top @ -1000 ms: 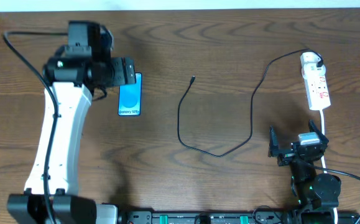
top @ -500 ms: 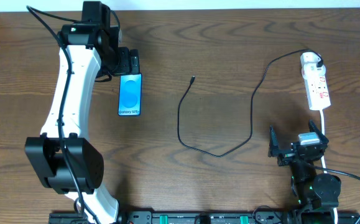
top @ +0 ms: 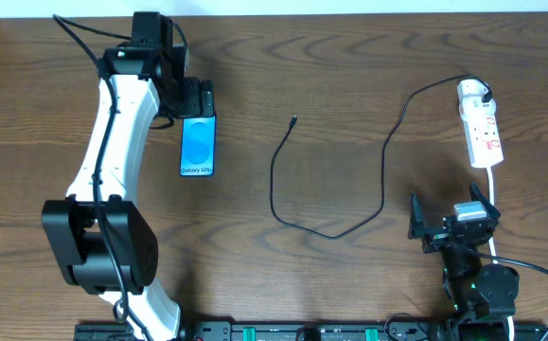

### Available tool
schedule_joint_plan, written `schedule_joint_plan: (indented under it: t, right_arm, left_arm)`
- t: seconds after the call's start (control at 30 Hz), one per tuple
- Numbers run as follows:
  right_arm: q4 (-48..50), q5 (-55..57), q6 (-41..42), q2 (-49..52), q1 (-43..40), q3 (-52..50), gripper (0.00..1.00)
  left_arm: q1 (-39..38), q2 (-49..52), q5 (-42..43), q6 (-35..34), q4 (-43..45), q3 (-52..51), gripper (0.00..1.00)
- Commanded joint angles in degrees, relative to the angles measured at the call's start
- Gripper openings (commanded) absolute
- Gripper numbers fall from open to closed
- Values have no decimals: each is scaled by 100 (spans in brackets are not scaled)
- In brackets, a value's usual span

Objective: Plug charger to phone and switch on socket
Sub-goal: 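Lower the left gripper and close it on the phone's sides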

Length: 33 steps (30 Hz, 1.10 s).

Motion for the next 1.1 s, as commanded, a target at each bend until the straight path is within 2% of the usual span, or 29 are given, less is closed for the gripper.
schedule_joint_plan:
  t: [0.0,0.67,1.07]
  right_arm:
    - [-22,0,46,-31,2,-9,99]
    - [-22,0,46,-31,2,-9,99]
    - [-22,0,46,-31,2,-9,99]
  left_arm:
    - [24,225,-114,116,24,-98,98]
    - [24,1355,-114,70,105,-101,98]
    - [24,1738,-243,-382,304,-105,98]
